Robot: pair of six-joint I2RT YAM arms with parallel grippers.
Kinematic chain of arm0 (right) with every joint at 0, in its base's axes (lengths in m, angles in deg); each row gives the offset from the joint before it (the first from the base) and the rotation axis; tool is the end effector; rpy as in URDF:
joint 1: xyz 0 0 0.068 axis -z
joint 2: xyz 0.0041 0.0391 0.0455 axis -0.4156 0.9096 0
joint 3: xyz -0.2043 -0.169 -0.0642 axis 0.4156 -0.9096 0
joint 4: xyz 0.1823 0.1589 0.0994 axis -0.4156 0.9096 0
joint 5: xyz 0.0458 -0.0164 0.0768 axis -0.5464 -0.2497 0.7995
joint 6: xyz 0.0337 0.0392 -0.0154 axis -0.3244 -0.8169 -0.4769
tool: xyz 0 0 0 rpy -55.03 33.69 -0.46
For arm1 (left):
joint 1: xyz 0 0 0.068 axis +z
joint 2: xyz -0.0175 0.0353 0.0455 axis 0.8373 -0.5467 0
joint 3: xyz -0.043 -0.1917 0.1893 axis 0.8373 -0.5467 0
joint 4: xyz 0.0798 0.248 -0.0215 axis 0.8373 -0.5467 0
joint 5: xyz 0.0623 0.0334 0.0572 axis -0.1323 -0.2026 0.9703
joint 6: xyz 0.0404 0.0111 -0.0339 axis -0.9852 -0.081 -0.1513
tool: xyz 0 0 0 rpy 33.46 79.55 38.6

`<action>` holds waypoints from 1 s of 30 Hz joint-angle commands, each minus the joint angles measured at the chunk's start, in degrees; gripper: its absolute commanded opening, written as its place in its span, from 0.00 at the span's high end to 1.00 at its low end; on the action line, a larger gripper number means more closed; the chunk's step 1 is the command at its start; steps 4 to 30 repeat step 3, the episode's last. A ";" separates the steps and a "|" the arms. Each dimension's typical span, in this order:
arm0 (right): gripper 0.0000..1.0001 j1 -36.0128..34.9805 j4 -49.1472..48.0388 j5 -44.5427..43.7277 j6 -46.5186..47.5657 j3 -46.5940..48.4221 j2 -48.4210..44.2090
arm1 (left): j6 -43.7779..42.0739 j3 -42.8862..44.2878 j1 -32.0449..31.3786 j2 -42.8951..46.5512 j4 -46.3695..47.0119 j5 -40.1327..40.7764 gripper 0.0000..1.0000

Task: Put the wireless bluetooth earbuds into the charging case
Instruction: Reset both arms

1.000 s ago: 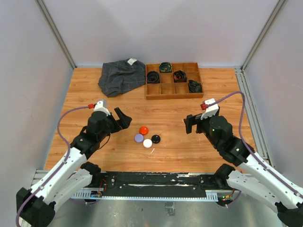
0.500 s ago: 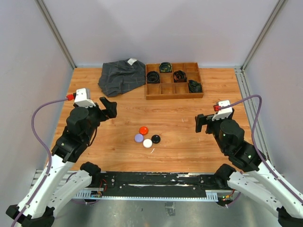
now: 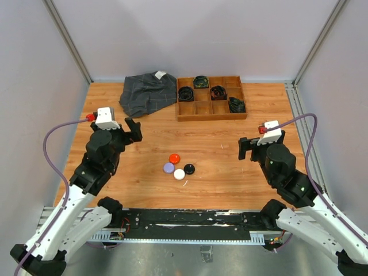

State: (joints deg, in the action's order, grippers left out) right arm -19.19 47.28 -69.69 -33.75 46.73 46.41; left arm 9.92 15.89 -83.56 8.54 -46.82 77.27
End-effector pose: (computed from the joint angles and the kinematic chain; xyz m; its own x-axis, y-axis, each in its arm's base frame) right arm 0.1077 0.0766 0.3372 -0.1515 0.0066 -0.9884 -0.1875 0.9816 0.0353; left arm 0.1432 -0.0546 0.3423 -0.1302 -0.1972 -0.9717 -0.0173 0.9803 -0.1966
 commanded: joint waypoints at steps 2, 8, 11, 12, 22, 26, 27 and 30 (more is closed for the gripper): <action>0.01 0.41 0.38 -1.64 1.15 1.84 -0.09 | -1.70 -0.80 0.33 1.09 4.20 1.31 0.01; 0.01 0.34 0.44 -1.61 1.12 1.85 -0.18 | -1.69 -0.97 0.33 1.29 4.42 1.23 0.01; 0.01 0.34 0.44 -1.61 1.12 1.85 -0.18 | -1.69 -0.97 0.33 1.29 4.42 1.23 0.01; 0.01 0.34 0.44 -1.61 1.12 1.85 -0.18 | -1.69 -0.97 0.33 1.29 4.42 1.23 0.01; 0.01 0.34 0.44 -1.61 1.12 1.85 -0.18 | -1.69 -0.97 0.33 1.29 4.42 1.23 0.01; 0.01 0.34 0.44 -1.61 1.12 1.85 -0.18 | -1.69 -0.97 0.33 1.29 4.42 1.23 0.01; 0.01 0.34 0.44 -1.61 1.12 1.85 -0.18 | -1.69 -0.97 0.33 1.29 4.42 1.23 0.01; 0.01 0.34 0.44 -1.61 1.12 1.85 -0.18 | -1.69 -0.97 0.33 1.29 4.42 1.23 0.01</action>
